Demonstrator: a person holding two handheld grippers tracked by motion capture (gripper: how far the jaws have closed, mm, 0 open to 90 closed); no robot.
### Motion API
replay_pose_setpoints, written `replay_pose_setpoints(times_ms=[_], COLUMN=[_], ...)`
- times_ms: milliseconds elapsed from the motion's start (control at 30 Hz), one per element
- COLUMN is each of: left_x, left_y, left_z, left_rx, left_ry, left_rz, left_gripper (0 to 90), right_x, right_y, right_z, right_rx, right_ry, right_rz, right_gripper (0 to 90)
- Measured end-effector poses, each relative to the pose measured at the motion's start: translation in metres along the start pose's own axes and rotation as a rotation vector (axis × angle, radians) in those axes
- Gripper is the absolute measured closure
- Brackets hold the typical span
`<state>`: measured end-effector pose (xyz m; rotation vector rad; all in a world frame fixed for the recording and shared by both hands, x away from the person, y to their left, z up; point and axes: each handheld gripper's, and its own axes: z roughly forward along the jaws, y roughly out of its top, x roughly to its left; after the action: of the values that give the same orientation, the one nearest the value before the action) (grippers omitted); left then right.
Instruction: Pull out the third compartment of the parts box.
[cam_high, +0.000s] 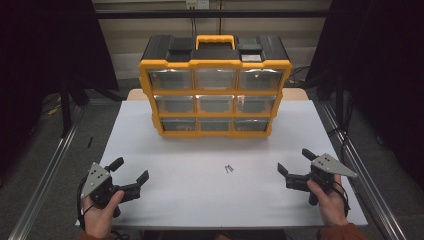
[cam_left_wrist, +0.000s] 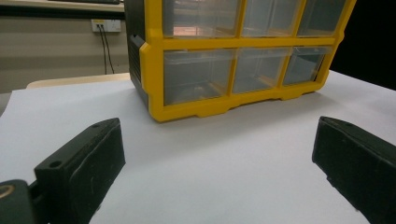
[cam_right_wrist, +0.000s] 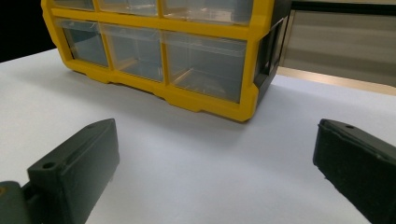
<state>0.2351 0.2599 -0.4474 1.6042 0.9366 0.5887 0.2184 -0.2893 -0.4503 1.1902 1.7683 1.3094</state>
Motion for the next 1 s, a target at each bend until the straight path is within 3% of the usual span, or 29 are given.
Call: replay_pose_setpoints(times_ms=[700, 1000], left_x=[-0.002, -0.002], left_y=[0.001, 0.0], left_z=[-0.001, -0.001], left_rx=[-0.007, -0.004], left_ry=[-0.011, 0.001], left_rz=[0.016, 0.01], left_gripper=[2.4, 2.4], right_x=[0.019, 0.025], right_y=[0.023, 0.05], right_z=[0.014, 0.029], right_rx=[-0.023, -0.074], right_ry=[0.054, 0.071], right_rz=[-0.06, -0.085], right_gripper=[0.0, 0.0])
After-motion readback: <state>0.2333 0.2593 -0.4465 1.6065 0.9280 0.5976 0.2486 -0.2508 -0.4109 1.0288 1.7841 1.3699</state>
